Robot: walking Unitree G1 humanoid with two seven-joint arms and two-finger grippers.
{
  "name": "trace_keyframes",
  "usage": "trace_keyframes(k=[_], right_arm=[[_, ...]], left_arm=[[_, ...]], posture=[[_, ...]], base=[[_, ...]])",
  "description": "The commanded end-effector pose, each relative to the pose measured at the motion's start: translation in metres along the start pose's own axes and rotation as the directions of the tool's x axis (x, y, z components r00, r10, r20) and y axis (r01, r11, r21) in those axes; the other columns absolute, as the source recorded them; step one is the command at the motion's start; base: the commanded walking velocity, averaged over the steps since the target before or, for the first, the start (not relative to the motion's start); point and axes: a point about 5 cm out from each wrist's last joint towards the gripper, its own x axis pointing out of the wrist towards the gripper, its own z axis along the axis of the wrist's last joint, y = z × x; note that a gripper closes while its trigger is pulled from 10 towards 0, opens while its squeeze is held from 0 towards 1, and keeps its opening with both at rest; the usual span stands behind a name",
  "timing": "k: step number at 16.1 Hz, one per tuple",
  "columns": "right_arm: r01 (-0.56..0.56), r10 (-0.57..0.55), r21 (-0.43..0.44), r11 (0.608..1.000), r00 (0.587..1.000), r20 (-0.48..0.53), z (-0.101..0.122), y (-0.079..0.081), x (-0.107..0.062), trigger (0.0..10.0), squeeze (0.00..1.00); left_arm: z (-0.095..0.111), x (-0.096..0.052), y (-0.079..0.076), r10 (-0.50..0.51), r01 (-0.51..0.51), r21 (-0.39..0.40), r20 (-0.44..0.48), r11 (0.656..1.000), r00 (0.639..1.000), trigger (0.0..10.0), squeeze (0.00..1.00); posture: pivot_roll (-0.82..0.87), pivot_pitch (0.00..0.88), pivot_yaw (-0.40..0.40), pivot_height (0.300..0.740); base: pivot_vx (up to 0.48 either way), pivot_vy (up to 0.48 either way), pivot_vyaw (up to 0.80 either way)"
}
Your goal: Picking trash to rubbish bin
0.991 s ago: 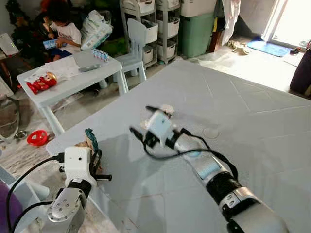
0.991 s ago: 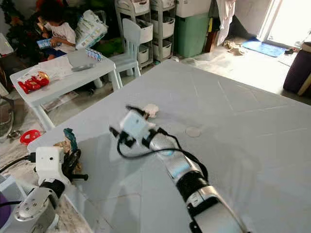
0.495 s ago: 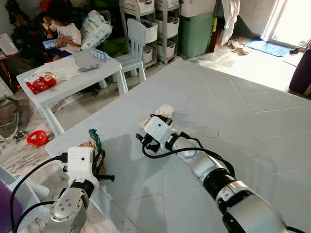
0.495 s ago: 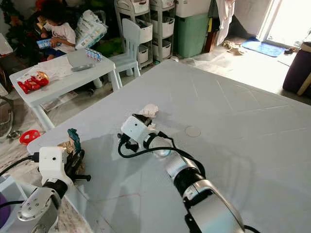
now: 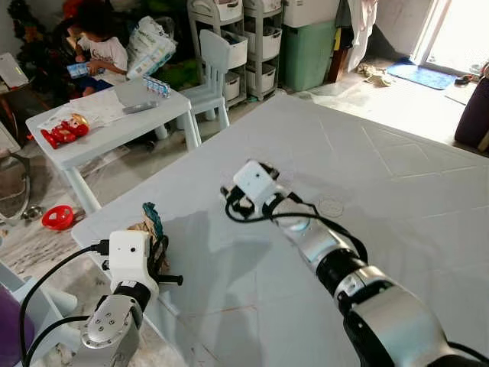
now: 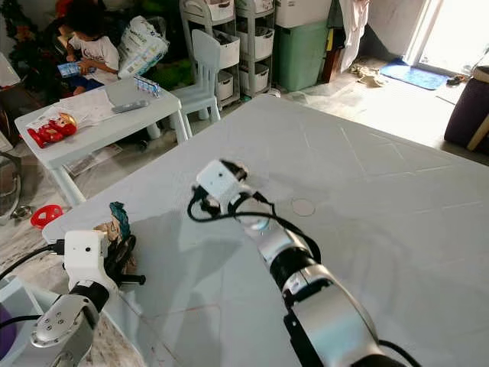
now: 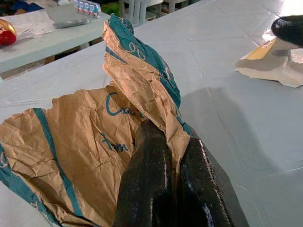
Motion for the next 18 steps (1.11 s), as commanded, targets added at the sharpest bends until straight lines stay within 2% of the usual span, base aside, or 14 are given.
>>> trace_keyframes(k=[1,6,7,8,11,18], right_arm=[[-0.007,0.007,-0.007,1.0,0.999,-0.041,-0.004,-0.001,0.0,10.0,0.0],[-0.043,0.04,-0.011,0.999,0.979,-0.2,-0.027,0.0,-0.005,10.0,0.0],[-0.04,0.036,-0.015,0.999,0.974,-0.224,-0.029,-0.001,-0.006,4.6,0.0],[-0.038,0.035,-0.013,0.999,0.974,-0.224,-0.029,-0.001,-0.006,0.0,0.0],[-0.02,0.02,0.001,1.0,0.974,-0.227,-0.025,-0.004,-0.003,0.0,0.0],[0.003,-0.001,0.009,1.0,0.979,-0.205,-0.023,-0.005,-0.003,0.0,0.0]], left_arm=[[0.003,0.001,-0.002,-0.008,0.008,0.004,0.011,1.0,1.0,0.0,0.0],[0.001,-0.001,-0.003,-0.018,0.018,-0.002,-0.001,1.0,1.0,0.0,0.0],[0.001,-0.002,-0.003,-0.017,0.017,-0.003,-0.002,1.0,1.0,0.0,0.0],[0.001,-0.002,-0.003,-0.017,0.016,-0.003,-0.002,1.0,1.0,0.0,0.0],[-0.001,-0.006,-0.001,-0.009,0.009,-0.004,-0.011,1.0,1.0,0.0,0.0],[0.0,-0.005,-0.002,-0.014,0.014,-0.006,-0.015,1.0,1.0,0.0,0.0]], posture=[[0.2,0.0,-0.003,0.74],[0.21,0.0,-0.008,0.74],[0.22,0.0,-0.011,0.74],[0.22,0.0,-0.012,0.74],[0.23,0.003,-0.014,0.74],[0.23,0.002,-0.016,0.74]], base=[[0.0,0.0,0.0],[0.0,0.0,0.0],[0.0,0.0,0.0],[0.0,0.0,0.0],[0.0,0.0,0.0],[0.0,0.0,0.0]])
